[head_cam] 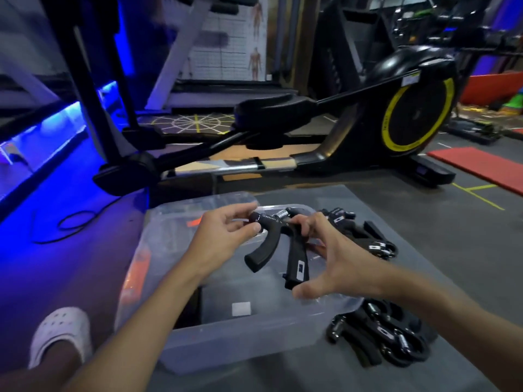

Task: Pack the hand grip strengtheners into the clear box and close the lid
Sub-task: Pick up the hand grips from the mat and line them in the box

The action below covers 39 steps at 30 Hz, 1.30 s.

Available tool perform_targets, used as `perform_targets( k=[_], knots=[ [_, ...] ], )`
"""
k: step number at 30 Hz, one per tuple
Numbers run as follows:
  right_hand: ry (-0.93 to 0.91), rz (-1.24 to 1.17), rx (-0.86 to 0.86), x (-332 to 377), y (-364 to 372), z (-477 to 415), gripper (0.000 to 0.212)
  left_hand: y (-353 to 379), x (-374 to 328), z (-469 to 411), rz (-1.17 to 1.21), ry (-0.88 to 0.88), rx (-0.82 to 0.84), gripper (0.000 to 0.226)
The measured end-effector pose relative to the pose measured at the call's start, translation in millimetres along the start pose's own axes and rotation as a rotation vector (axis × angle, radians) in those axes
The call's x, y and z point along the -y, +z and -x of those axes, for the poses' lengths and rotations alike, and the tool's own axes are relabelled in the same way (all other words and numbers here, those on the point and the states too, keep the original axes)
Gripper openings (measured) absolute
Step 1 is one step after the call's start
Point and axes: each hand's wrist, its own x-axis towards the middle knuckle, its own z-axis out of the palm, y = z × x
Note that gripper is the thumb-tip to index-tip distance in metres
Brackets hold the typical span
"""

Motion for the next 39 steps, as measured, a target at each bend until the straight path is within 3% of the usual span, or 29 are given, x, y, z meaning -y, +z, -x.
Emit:
perform_targets(
  k=[5, 7, 11, 15, 21, 30, 39],
  knots=[
    [0.012, -0.095, 0.152, -5.0, 35.5, -19.4, 0.105, -28.6, 14.0, 1.0, -0.107, -0.034, 0.010, 0.025],
    [0.034, -0.077, 0.188, -6.9, 47.4, -26.4, 0.108, -36.8, 20.6, -3.9, -0.221, -0.027, 0.012, 0.019],
    [0.119, 0.094, 0.154, -15.8, 76.2, -32.5, 0.079, -49.9, 43.4, -19.2, -0.489, -0.005, 0.077, 0.016],
    [0.049, 0.549, 0.024, -14.6, 89.1, -31.9, 0.052, -57.8, 75.9, -25.7, -0.635, -0.050, 0.085, 0.020],
    [0.046, 0.553, -0.021, -12.6, 90.3, -30.3, 0.045, -58.1, 113.2, -35.9, -0.884, -0.131, 0.169, 0.025],
    [0.054, 0.494, -0.019, -12.6, 90.2, -30.0, 0.042, -62.6, 149.2, -37.7, -0.914, -0.289, 0.187, 0.019],
    [0.075, 0.429, -0.025, -16.5, 90.0, -29.5, 0.040, -64.8, 158.6, -34.3, -0.932, -0.327, 0.130, 0.016]
  ],
)
